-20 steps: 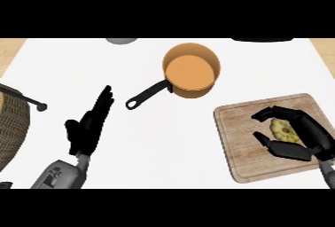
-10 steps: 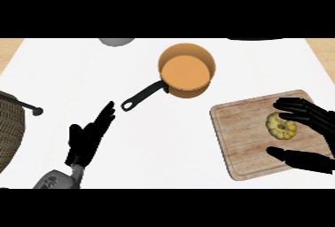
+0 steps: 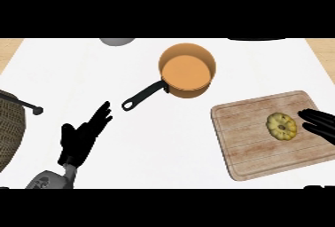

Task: Pick the squash from the cutting board and place it in the pot

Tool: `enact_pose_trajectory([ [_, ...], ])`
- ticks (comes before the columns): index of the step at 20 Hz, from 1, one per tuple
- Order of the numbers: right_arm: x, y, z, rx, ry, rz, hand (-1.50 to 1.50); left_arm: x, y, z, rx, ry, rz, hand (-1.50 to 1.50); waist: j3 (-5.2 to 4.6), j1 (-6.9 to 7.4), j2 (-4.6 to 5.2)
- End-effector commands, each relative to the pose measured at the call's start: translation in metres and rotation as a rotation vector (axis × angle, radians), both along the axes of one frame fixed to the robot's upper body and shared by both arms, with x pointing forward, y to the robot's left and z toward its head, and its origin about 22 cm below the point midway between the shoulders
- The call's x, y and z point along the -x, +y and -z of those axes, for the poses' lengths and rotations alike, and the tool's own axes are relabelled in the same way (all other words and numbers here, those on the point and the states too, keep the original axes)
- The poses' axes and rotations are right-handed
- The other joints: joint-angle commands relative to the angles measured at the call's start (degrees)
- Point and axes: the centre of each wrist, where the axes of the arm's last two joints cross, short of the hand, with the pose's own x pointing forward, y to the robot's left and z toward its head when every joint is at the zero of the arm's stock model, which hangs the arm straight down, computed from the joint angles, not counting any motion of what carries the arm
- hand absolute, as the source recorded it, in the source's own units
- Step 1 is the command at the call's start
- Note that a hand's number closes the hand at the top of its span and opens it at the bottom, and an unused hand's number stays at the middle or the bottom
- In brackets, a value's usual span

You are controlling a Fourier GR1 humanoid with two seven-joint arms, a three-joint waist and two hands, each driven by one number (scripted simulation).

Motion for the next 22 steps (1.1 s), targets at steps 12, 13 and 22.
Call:
enact_pose_trajectory([
  [12, -0.027, 0.005, 0.002, 0.378, 0.434, 0.206, -1.5, -0.003, 0.001, 0.007, -0.011, 0.033, 0.045, 0.0, -0.01, 2.63, 0.74],
  [13, -0.038, -0.003, 0.005, 0.397, 0.437, 0.225, -1.5, -0.011, 0.008, -0.005, 0.003, 0.019, 0.049, 0.0, 0.03, 2.94, 0.77],
  [22, -0.068, -0.039, 0.046, 0.33, 0.351, 0.218, -1.5, 0.005, 0.003, -0.003, 0.007, 0.033, 0.038, 0.0, 0.07, 2.06, 0.5],
])
